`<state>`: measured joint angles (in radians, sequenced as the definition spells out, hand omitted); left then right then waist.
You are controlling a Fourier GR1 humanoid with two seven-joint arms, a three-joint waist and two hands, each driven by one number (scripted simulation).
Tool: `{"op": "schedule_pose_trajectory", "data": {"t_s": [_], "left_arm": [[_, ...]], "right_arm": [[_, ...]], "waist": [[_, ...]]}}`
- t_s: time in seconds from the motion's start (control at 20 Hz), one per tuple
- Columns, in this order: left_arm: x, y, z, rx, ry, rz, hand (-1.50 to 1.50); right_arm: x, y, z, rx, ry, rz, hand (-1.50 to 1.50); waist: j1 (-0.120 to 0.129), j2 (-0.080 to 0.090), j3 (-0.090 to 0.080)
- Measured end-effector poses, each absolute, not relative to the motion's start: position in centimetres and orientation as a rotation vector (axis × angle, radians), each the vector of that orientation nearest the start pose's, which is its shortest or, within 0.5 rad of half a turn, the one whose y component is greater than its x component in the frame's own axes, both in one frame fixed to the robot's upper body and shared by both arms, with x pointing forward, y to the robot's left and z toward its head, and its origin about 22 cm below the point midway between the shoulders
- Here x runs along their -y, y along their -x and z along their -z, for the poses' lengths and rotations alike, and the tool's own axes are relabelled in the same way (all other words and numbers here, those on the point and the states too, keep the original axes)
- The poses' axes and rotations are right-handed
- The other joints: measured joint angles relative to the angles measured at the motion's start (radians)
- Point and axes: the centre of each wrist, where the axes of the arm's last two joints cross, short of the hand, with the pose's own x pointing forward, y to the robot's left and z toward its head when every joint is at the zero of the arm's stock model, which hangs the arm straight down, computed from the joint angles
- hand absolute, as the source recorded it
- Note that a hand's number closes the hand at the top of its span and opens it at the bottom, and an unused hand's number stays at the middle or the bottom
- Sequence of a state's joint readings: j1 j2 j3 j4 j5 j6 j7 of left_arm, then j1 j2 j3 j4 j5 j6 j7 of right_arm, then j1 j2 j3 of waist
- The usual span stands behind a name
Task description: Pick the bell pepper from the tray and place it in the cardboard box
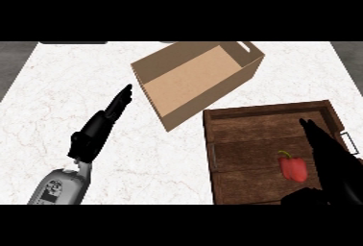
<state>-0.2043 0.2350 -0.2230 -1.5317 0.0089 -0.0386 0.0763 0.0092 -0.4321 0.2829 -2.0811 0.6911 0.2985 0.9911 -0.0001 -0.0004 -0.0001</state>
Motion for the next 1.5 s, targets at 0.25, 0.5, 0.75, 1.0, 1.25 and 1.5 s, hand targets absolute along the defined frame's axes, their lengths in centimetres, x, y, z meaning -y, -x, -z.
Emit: {"op": "schedule_pose_trajectory", "data": {"t_s": [0.25, 0.5, 0.75, 1.0, 1.25, 1.5], "left_arm": [[-20.8, -28.0, -4.3, 1.596, 0.035, 0.453, 0.0], [-20.8, -28.0, -4.1, 1.599, 0.034, 0.451, 0.0], [-20.3, -28.0, -4.2, 1.599, 0.035, 0.445, 0.0], [-20.4, -27.8, -4.0, 1.597, 0.035, 0.446, 0.0], [-20.8, -28.0, -3.8, 1.595, 0.034, 0.45, 0.0], [-20.3, -27.7, -3.7, 1.597, 0.034, 0.448, 0.0]], "right_arm": [[22.3, -20.6, -10.9, 0.865, 0.928, -0.82, -1.5], [22.4, -20.9, -9.9, 0.831, 0.925, -0.826, -1.5], [22.4, -21.2, -8.8, 0.788, 0.943, -0.838, -1.5], [23.2, -21.5, -7.7, 0.74, 0.975, -0.853, -1.5], [23.9, -21.9, -7.2, 0.724, 0.96, -0.868, 1.5], [23.9, -22.1, -6.3, 0.744, 0.997, -0.904, 1.5]], "waist": [[0.0, 0.0, 0.0], [-0.001, 0.0, 0.0], [-0.001, 0.0, 0.0], [-0.001, 0.0, 0.0], [-0.001, 0.0, 0.0], [-0.001, -0.002, -0.002]]}}
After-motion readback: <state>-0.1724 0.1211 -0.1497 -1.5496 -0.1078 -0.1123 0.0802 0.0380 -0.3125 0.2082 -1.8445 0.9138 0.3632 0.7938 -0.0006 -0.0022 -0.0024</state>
